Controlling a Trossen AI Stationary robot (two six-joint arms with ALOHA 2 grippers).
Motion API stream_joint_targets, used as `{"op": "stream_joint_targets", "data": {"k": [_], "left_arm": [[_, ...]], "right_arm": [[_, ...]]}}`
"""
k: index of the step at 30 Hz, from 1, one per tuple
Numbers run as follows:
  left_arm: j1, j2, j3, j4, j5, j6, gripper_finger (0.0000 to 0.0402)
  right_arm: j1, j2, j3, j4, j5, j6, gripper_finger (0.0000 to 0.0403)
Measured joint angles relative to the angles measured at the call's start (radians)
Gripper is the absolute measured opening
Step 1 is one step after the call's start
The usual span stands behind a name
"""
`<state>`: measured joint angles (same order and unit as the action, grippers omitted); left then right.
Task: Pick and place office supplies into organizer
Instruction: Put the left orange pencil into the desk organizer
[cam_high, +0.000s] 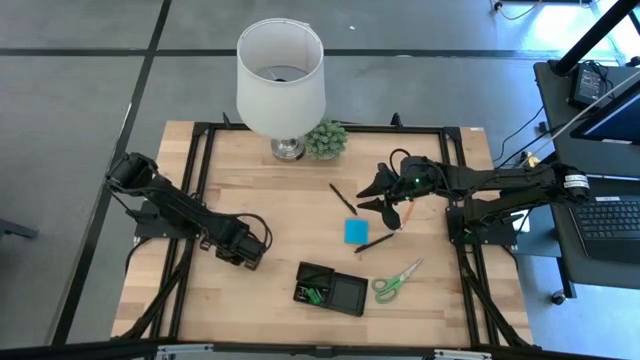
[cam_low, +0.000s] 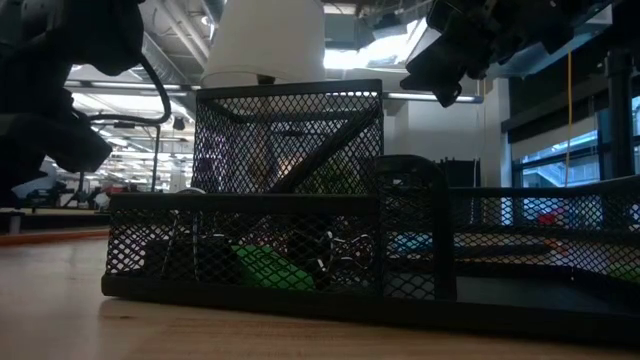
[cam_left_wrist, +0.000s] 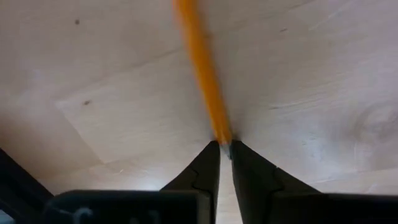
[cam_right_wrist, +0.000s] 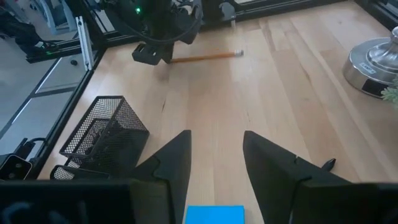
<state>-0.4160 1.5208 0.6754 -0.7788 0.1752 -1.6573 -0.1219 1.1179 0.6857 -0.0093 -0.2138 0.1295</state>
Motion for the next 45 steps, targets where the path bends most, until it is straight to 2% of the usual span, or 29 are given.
{"op": "stream_joint_targets", "data": {"k": [4, 13, 18, 21, 23, 31, 39, 42, 45], "left_arm": [[0.0, 0.0, 0.0, -0.005, -0.009, 0.088, 0.0007], [-0.001, -0.003, 0.002, -0.011, -0.041, 0.251, 0.0003], [-0.001, 0.0, 0.042, -0.033, -0.134, 0.354, 0.0003], [0.002, 0.003, 0.063, -0.02, -0.261, 0.417, 0.0002], [0.004, 0.002, 0.076, -0.008, -0.306, 0.457, 0.0002], [0.032, 0.001, 0.104, 0.015, -0.375, 0.619, 0.0002], [0.073, -0.001, 0.107, 0.174, -0.52, 0.843, 0.0002], [0.089, -0.002, 0.108, 0.227, -0.54, 0.935, 0.0002], [0.105, -0.002, 0.108, 0.264, -0.55, 0.998, 0.0002]], "right_arm": [[0.0, 0.0, 0.0, 0.0, 0.0, 0.0, 0.0149], [0.0, 0.0, 0.0, 0.001, 0.0, 0.014, 0.0149], [0.0, 0.0, 0.0, 0.001, 0.0, 0.08, 0.0149], [0.0, 0.0, 0.0, 0.001, 0.0, 0.106, 0.0149], [0.0, 0.0, 0.0, 0.001, 0.0, 0.105, 0.0149], [0.024, 0.0, 0.0, 0.044, 0.002, 0.104, 0.0149], [0.04, 0.071, 0.002, 0.073, 0.002, 0.118, 0.0149], [0.042, 0.107, 0.002, 0.074, 0.001, 0.071, 0.0149], [0.041, 0.135, 0.001, 0.099, 0.003, 0.1, 0.0149]]}}
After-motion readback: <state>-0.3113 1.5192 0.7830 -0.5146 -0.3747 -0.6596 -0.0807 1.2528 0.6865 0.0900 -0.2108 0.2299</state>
